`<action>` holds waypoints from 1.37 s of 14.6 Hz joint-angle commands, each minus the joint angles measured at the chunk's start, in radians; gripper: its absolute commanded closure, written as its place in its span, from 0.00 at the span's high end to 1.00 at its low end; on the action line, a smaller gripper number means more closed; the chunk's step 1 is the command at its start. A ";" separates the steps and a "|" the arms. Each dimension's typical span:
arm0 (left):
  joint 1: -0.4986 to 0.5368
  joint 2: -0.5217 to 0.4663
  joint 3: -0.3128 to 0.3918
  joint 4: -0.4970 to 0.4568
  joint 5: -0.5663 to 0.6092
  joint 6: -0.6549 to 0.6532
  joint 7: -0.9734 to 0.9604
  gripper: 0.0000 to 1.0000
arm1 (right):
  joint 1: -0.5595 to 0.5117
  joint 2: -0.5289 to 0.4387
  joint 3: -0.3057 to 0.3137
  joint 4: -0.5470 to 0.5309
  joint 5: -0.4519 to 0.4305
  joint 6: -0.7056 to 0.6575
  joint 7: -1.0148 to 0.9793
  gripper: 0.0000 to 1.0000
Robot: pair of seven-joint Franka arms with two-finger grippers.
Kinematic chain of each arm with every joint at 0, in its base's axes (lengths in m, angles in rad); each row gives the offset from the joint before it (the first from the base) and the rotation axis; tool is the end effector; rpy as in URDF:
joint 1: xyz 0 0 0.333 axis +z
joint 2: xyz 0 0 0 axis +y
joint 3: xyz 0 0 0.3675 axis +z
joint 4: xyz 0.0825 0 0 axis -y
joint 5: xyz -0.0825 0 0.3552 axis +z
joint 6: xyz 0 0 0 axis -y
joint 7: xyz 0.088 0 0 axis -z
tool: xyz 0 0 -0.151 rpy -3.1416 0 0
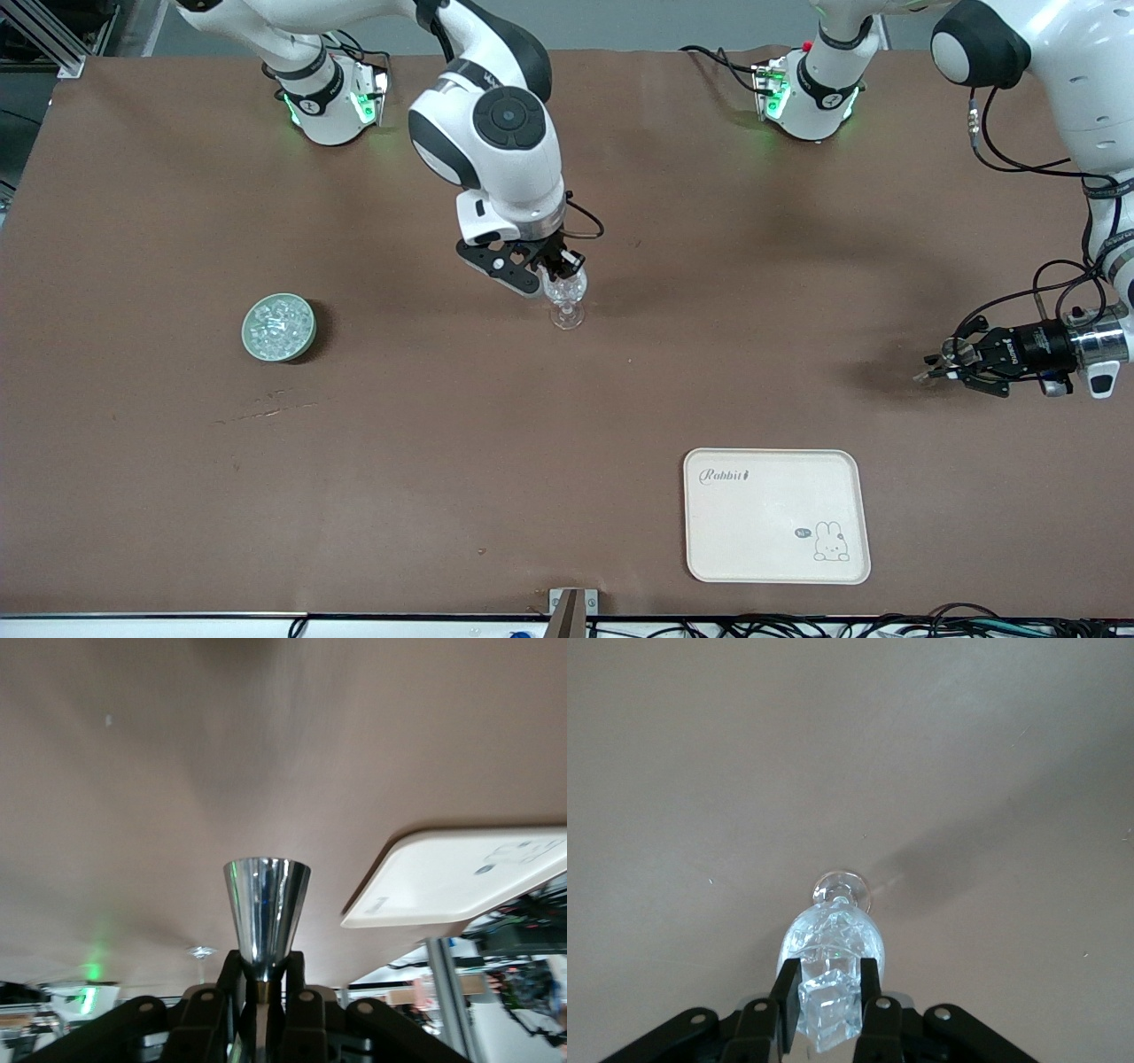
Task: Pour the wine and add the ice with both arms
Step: 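Move the ice over the glass with the right gripper while the left gripper lowers, then open the right gripper to drop the ice while the left gripper sets the jigger down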
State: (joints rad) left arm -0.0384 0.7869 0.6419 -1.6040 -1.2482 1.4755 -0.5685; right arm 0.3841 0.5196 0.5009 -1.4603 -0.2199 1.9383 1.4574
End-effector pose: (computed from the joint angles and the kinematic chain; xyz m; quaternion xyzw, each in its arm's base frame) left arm 0.6327 0.1617 0.2511 0.6250 0.6244 -0.2946 0.3644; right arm 0.5019 0.4775 0.4226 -0.9616 0.2735 0.0113 0.0173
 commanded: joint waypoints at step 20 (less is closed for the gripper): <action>0.132 0.278 0.001 0.179 -0.310 -0.007 -0.106 0.05 | 0.016 0.046 0.013 0.012 -0.055 0.008 0.046 0.24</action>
State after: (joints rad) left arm 0.0837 1.0451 0.6430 -1.4526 -1.5351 1.4731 -0.6447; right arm 0.4105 0.5594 0.5004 -1.4578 -0.2481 1.9481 1.4810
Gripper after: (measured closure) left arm 0.780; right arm 0.692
